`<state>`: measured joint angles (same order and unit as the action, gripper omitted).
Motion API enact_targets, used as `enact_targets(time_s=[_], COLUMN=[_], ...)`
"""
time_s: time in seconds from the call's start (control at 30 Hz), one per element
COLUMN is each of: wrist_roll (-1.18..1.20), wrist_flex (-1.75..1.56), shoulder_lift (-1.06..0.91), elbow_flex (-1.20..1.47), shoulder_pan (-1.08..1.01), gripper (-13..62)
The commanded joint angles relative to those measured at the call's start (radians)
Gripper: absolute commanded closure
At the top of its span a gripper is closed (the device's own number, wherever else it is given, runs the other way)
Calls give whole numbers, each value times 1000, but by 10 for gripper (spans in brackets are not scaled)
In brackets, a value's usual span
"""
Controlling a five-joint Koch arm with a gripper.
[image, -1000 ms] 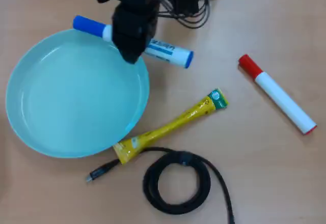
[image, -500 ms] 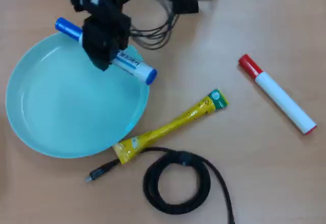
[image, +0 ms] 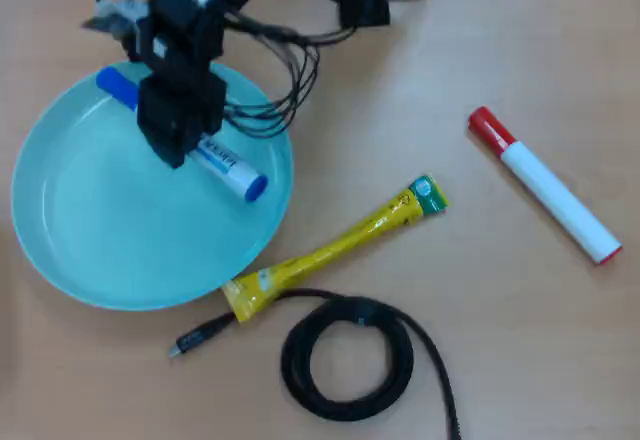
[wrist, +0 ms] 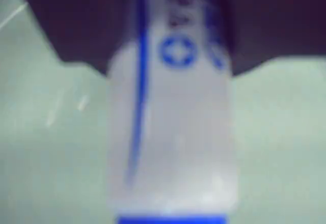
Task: Pick up the blue pen, then put it in the green bowl
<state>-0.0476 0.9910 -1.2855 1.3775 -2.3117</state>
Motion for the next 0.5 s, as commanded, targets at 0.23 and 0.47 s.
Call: enact_targets(time_s=[0.23,0.47], wrist_roll=[-60,-71], wrist_flex=[-137,-138], shoulder_lift=[41,40], elbow_flex=[-20,14], shoulder_pan=[-49,-49], gripper=[458,233])
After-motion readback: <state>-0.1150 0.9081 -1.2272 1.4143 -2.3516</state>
